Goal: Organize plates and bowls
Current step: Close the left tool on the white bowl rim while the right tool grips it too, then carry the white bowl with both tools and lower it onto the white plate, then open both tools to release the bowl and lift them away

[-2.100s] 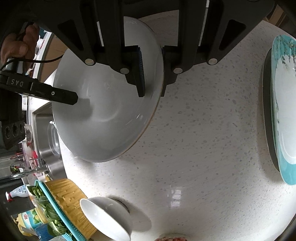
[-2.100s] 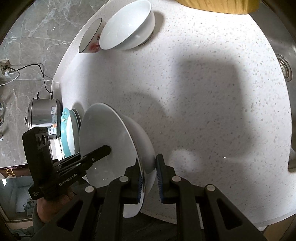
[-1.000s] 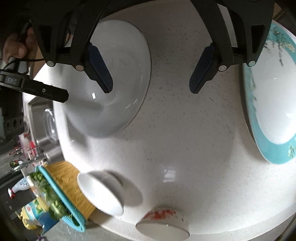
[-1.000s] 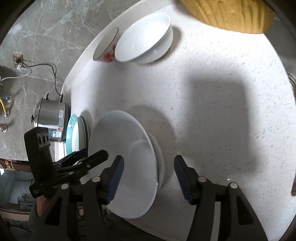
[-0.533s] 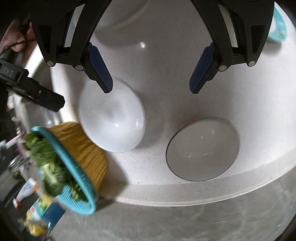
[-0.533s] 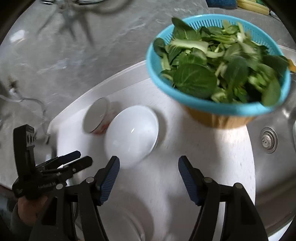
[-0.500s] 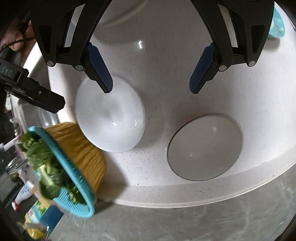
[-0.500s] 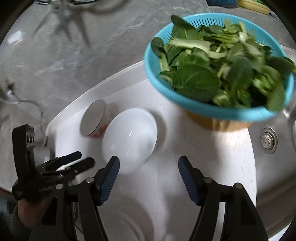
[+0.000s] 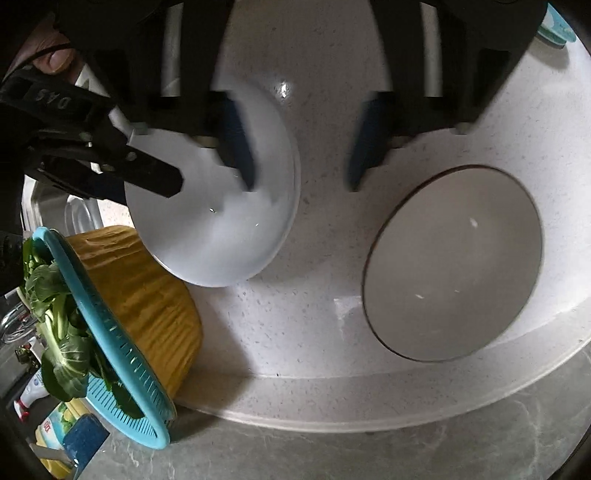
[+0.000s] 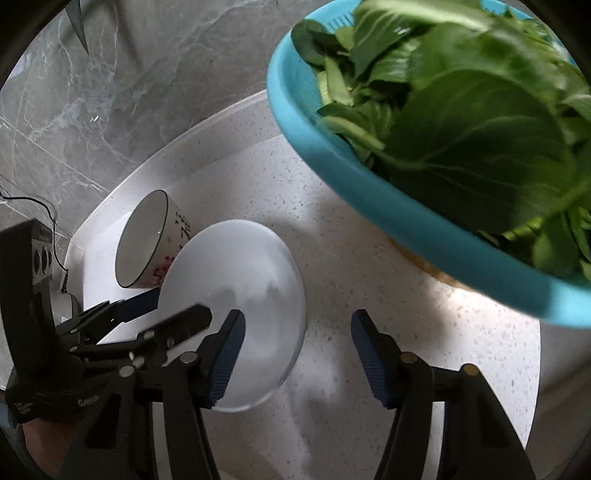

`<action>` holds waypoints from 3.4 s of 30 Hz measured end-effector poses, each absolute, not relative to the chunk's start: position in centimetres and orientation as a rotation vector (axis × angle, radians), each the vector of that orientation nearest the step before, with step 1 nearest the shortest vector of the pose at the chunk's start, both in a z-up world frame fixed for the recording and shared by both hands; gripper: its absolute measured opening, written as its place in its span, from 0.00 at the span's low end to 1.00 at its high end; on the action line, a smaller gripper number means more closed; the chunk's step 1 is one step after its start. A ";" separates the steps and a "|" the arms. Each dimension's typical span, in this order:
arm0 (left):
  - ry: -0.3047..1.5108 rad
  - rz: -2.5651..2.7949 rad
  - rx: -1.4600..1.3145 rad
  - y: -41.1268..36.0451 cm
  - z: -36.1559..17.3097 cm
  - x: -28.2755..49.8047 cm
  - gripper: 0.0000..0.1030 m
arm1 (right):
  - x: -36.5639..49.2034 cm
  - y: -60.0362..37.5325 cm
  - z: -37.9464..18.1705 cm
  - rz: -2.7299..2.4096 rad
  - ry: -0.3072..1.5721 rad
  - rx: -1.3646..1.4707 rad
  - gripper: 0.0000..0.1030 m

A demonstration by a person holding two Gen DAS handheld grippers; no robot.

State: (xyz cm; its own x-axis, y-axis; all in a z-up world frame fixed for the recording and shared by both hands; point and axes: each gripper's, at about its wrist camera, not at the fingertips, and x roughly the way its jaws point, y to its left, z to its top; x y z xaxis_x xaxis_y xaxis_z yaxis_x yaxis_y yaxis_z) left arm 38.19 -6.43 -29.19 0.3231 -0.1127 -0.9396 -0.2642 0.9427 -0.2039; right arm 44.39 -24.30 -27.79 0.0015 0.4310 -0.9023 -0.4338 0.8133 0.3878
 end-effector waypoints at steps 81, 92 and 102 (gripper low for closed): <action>1.333 0.091 -0.413 -15.4 -27.4 15.5 0.17 | 26.3 -26.1 -25.0 0.890 1.580 -0.224 0.17; 1.335 0.088 -0.402 -15.4 -27.5 16.7 0.26 | 26.1 -25.9 -25.6 0.883 1.574 -0.247 0.25; 1.296 0.077 -0.434 -14.8 -26.5 16.4 0.38 | 26.4 -25.4 -24.6 0.891 1.536 -0.257 0.43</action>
State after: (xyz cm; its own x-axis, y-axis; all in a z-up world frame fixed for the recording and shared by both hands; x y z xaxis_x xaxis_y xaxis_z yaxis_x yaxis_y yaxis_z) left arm 16.42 -14.77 -26.46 0.2810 -0.1852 -0.9417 -0.2948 0.9171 -0.2684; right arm 26.38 -25.38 -24.63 -0.1968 0.3348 -0.9215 -0.6338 0.6736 0.3801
